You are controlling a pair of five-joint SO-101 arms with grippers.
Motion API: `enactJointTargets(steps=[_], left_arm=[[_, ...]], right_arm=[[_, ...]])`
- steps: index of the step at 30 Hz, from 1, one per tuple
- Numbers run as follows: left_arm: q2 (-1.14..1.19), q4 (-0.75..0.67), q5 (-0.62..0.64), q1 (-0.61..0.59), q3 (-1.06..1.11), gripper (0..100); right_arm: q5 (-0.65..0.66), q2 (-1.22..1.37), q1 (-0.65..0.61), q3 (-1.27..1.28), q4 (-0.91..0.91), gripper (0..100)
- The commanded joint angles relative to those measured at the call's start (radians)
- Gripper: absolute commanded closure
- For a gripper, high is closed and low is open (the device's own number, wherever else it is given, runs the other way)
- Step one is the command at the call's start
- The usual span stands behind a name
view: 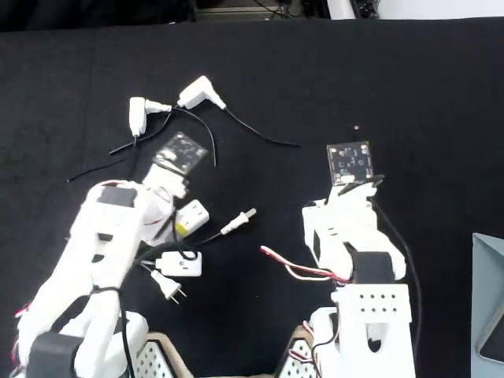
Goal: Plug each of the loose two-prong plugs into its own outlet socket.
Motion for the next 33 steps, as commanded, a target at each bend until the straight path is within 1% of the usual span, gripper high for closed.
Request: enactJointTargets(steps=[1,6,10,13,17,20,23,26,33], left_arm=[[-0.109,0.038,0.078,-0.11,0.004,73],[-0.276,0.035,0.198,-0.309,0.099,73],[-0.428,0.035,0.279,-0.397,0.197,73],[-0.537,0.035,0.324,-0.407,0.271,73],[-0.655,0.034,0.341,-0.409,0.348,73],[-0.723,0.026,0.334,-0.41,0.407,73],[-0.781,-0.037,0.333,-0.43,0.481,73],[-0.816,-0.049,0.333,-0.47,0.496,73],[-0.827,-0.049,0.334,-0.479,0.501,73]], right_arm=[[0.026,-0.007,-0.083,-0.09,0.017,98.5],[0.025,-0.007,-0.25,-0.151,0.038,98.6],[0.021,-0.004,-0.388,-0.162,0.0,98.6],[-0.025,0.045,-0.466,-0.163,-0.081,98.6],[-0.032,0.203,-0.546,-0.165,-0.213,98.6],[-0.032,0.323,-0.575,-0.165,-0.325,98.6],[-0.032,0.424,-0.58,-0.185,-0.411,98.6],[-0.032,0.518,-0.586,-0.236,-0.436,98.6],[-0.032,0.714,-0.658,-0.357,-0.439,98.6]])
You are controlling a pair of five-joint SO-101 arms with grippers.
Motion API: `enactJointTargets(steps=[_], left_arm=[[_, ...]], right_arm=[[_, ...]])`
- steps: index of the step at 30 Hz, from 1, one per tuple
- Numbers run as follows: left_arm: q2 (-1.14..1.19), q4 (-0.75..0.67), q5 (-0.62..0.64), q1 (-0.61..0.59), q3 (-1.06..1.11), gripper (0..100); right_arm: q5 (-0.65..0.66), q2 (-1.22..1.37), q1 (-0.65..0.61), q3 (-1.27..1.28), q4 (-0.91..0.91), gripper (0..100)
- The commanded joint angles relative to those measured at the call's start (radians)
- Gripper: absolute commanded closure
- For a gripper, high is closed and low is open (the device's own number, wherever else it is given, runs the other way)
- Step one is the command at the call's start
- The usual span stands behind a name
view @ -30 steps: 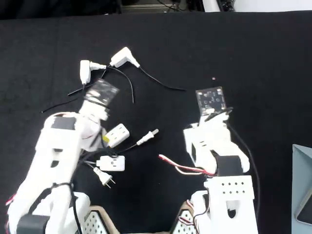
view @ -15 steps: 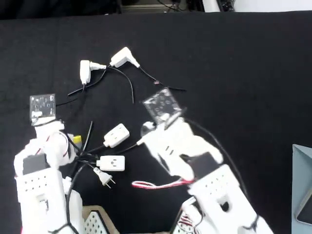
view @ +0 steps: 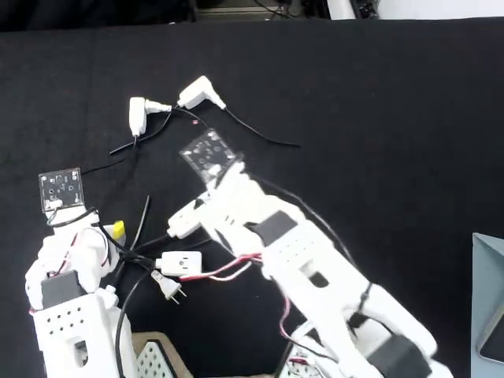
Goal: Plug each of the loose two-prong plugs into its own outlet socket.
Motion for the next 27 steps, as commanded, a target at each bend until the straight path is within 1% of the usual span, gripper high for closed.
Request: enactJointTargets(steps=[1,8,27], left_arm=[[-0.014,-0.018,0.006,-0.016,-0.007,73],[-0.017,-0.018,0.006,-0.018,-0.001,73],[-0.015,-0.018,0.006,-0.018,-0.001,73]], right_arm=[[-0.011,0.074,-0.035,-0.101,-0.02,98.6],[-0.011,0.22,-0.031,-0.12,-0.143,98.6],[-0.011,0.266,-0.018,-0.09,-0.146,98.7]])
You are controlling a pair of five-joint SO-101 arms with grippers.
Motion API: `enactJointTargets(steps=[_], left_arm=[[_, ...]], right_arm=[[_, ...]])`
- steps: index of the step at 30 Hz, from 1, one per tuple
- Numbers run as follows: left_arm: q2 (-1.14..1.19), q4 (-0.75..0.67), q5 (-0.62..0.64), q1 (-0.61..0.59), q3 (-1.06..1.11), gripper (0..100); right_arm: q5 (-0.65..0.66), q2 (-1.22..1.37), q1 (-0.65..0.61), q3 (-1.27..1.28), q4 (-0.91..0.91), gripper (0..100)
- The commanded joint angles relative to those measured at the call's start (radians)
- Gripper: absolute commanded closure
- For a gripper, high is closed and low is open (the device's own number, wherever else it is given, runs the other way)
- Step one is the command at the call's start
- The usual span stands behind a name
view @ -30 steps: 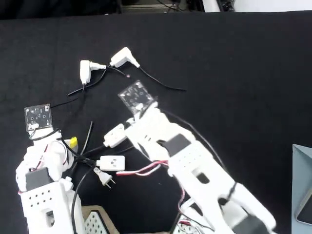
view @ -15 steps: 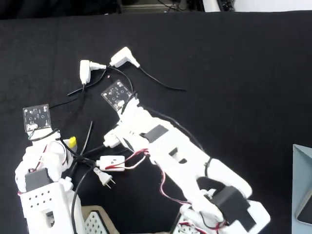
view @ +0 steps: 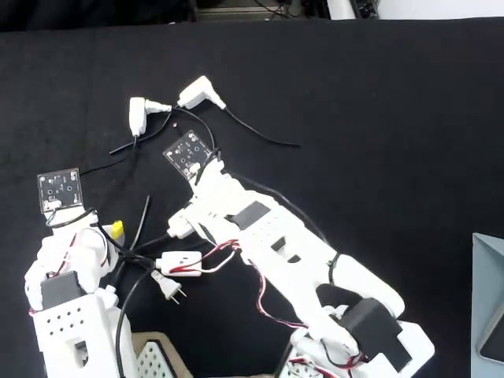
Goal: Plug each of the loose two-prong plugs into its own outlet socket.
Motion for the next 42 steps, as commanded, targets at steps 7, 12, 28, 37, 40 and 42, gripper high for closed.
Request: enactJointTargets(steps=[7,12,28,37,40,42], left_arm=[[-0.009,-0.018,0.006,-0.008,-0.005,73],[-0.009,-0.018,0.006,-0.008,-0.005,73],[-0.009,-0.018,0.006,-0.008,-0.004,73],[-0.009,-0.018,0.006,-0.008,-0.004,73],[-0.009,-0.018,0.006,-0.008,-0.004,73],[-0.009,-0.018,0.006,-0.008,-0.004,73]], right_arm=[[-0.011,0.136,0.0,-0.051,-0.012,98.7],[-0.009,0.124,0.002,-0.05,0.012,98.7],[-0.046,0.189,0.0,-0.059,0.038,98.7],[-0.044,0.162,0.0,-0.031,0.044,98.6],[-0.051,0.104,0.0,-0.027,0.048,98.2],[-0.052,0.067,0.0,-0.031,0.074,98.2]])
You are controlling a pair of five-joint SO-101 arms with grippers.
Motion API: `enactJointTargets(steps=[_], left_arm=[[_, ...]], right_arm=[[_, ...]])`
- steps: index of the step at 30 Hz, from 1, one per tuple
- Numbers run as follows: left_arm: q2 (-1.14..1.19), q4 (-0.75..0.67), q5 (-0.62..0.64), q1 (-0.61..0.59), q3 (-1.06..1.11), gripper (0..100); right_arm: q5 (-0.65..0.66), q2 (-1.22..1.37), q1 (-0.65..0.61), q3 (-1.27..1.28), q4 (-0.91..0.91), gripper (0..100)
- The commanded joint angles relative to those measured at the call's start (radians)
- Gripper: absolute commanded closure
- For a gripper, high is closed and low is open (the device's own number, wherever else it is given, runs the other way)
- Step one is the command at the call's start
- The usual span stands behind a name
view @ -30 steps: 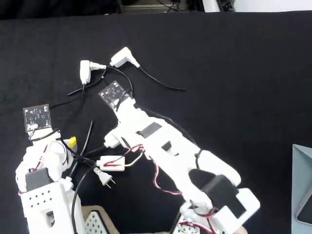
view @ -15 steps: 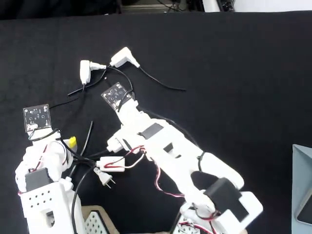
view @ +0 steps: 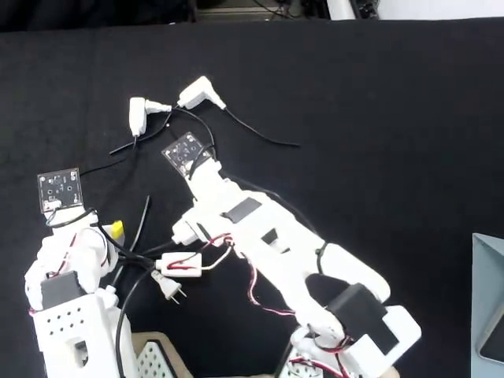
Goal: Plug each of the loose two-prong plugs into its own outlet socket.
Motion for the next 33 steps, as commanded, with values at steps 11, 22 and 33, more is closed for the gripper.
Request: enactJointTargets(steps=[11,22,33], left_arm=[[-0.009,-0.018,0.006,-0.007,-0.004,73],[-0.017,-0.018,0.005,-0.002,0.007,73],[-0.017,-0.018,0.005,-0.002,0.007,73]], right_arm=[[-0.115,-0.125,-0.002,-0.067,0.178,88.9],[-0.107,-0.117,-0.003,-0.021,0.129,98.5],[-0.018,-0.127,0.008,0.102,0.009,98.7]])
